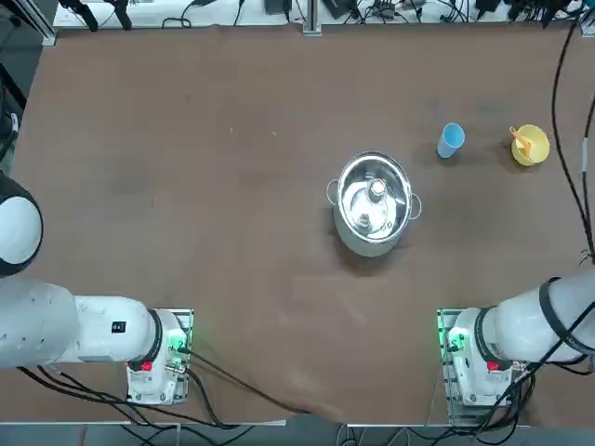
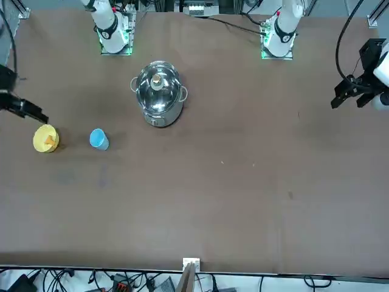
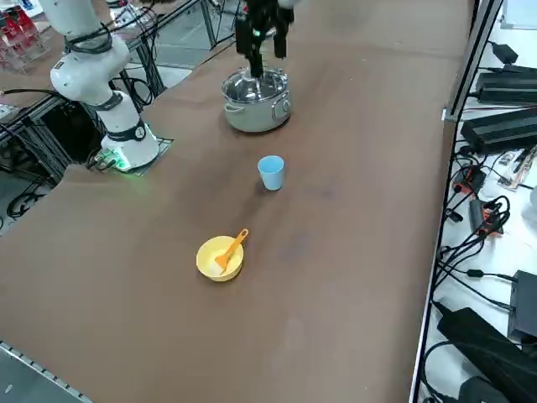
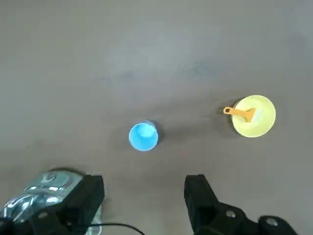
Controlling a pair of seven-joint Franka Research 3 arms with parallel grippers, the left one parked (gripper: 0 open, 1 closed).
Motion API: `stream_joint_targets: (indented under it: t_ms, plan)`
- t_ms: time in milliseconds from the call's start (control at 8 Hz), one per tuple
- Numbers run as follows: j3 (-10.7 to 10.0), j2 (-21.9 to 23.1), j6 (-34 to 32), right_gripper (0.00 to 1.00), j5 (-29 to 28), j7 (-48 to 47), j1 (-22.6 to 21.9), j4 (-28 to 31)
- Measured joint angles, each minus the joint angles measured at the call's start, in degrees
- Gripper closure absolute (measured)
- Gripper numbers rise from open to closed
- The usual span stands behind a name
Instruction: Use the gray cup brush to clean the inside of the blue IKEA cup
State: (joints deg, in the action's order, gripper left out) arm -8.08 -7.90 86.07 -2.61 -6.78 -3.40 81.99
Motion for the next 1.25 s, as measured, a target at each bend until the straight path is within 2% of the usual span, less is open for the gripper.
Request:
stream_joint_targets:
  t_ms: [250, 500, 750, 1000, 1250]
  plan:
    - [1.16, 3.51, -1.44, 0.00, -0.07, 0.02, 0.03, 1.45]
    - [3.04, 9.01, 1.21, 0.00, 0.22, 0.02, 0.06, 8.04]
    - [3.62, 14.53, 5.78, 0.00, 0.57, 0.05, 0.11, 16.06]
    - [3.72, 16.49, 6.38, 0.00, 1.30, 0.40, 0.11, 18.35]
    - [3.99, 16.27, 6.40, 0.00, 2.86, 1.06, 0.11, 18.14]
